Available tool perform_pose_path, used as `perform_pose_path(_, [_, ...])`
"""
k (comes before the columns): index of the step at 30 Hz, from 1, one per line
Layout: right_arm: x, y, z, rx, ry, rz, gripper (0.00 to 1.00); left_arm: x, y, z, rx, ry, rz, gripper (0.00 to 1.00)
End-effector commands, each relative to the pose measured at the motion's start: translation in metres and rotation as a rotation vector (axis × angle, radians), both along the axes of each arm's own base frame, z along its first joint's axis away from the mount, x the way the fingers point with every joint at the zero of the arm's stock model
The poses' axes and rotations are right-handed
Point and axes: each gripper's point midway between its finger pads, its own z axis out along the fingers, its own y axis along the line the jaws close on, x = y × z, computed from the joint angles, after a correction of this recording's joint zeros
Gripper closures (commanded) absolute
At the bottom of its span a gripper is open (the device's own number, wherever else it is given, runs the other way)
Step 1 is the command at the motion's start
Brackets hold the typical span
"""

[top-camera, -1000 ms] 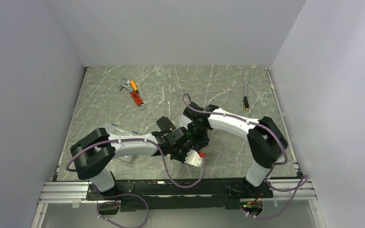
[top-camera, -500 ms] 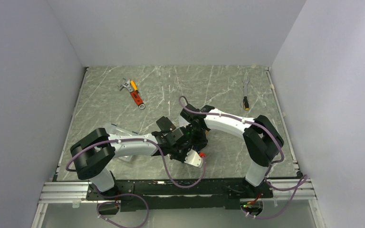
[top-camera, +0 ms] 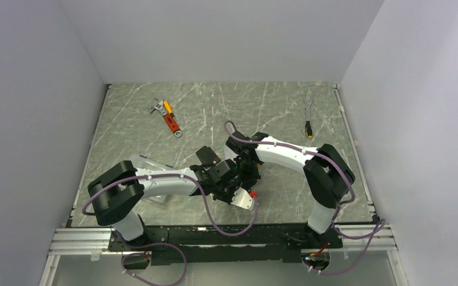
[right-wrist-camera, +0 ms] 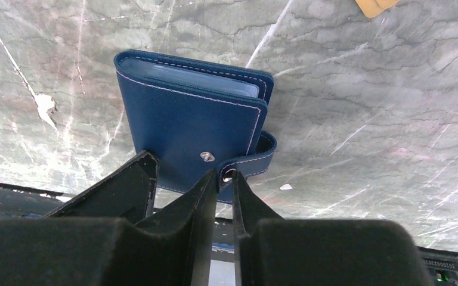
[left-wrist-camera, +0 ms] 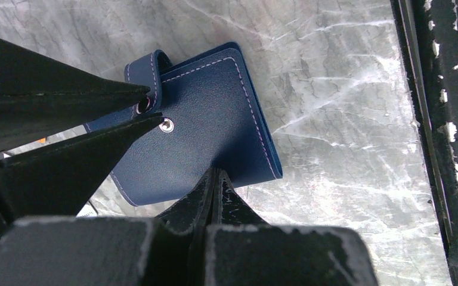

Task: Put the credit cards into the card holder
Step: Close the card holder at the center of the board.

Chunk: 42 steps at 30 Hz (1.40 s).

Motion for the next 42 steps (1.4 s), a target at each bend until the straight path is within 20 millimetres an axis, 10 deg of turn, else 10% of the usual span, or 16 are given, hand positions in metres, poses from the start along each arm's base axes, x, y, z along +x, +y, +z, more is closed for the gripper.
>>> perform_pose_path(1, [0.004,0.002,0.005,-0.007,-0.022,-0.012,0.85,-0.001,0.01,-0.002,0.028,-0.01,0.004,1.0])
perform_pose_path(8, [0.003,0.002,0.006,0.003,-0.021,-0.021,1.0,-0.001,0.011,-0.002,0.029,-0.01,0.006,1.0])
perform_pose_path(42, [0.007,0.017,-0.001,0.116,-0.003,-0.06,1.0,-0.004,0.013,-0.005,0.039,-0.003,-0.002,1.0])
